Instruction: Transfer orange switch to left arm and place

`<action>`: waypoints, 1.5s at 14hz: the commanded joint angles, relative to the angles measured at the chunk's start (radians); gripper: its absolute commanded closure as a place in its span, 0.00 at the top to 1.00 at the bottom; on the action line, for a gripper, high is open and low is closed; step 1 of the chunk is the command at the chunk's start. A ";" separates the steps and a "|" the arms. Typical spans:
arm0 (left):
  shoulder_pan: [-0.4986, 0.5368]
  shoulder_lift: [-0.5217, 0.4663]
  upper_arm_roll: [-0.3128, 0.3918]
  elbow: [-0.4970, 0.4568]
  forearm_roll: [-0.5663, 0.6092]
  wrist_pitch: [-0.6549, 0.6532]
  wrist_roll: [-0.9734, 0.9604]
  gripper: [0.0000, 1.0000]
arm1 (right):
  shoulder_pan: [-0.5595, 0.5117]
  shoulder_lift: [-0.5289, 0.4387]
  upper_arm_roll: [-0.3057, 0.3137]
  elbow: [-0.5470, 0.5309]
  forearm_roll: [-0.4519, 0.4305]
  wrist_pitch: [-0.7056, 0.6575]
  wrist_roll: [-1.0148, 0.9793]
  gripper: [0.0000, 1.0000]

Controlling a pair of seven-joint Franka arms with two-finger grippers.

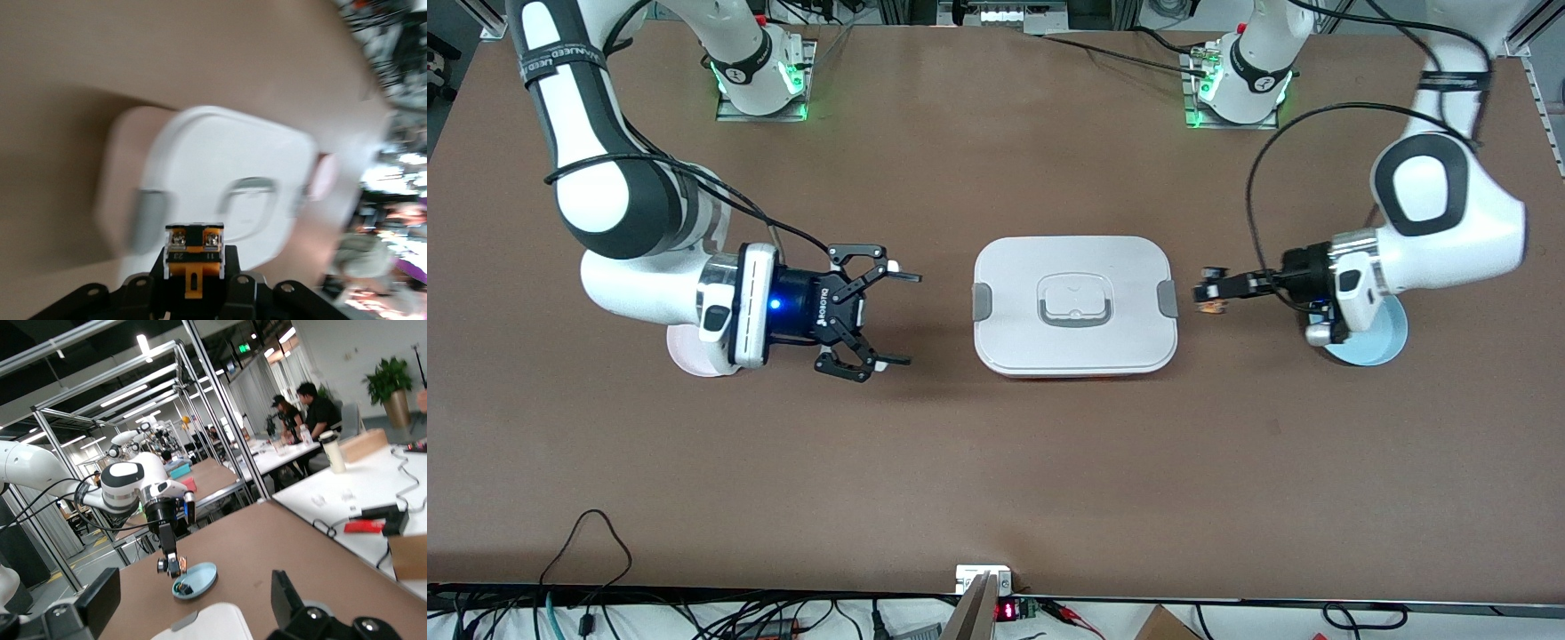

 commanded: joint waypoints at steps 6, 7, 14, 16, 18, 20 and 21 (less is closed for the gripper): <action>0.100 0.078 0.065 -0.022 0.795 0.114 0.020 0.00 | -0.121 -0.096 0.009 -0.105 -0.459 -0.043 0.761 1.00; 0.101 0.111 0.089 -0.022 0.868 0.159 0.010 0.00 | -0.133 -0.096 0.009 -0.109 -0.525 -0.077 0.828 1.00; 0.109 0.270 0.148 -0.036 1.081 0.383 -0.107 0.00 | -0.206 -0.131 0.009 -0.097 -1.000 -0.261 1.262 1.00; 0.109 0.288 0.149 -0.046 1.079 0.415 -0.109 0.00 | -0.206 -0.142 0.009 -0.081 -1.137 -0.333 1.356 1.00; 0.109 0.305 0.152 -0.046 1.079 0.437 -0.109 0.03 | -0.204 -0.141 0.009 -0.035 -1.278 -0.425 1.410 1.00; 0.109 0.317 0.159 -0.046 1.079 0.449 -0.107 0.09 | -0.204 -0.141 0.009 -0.015 -1.382 -0.488 1.467 1.00; 0.109 0.317 0.160 -0.046 1.079 0.449 -0.103 0.14 | -0.200 -0.142 0.011 -0.001 -1.459 -0.519 1.469 1.00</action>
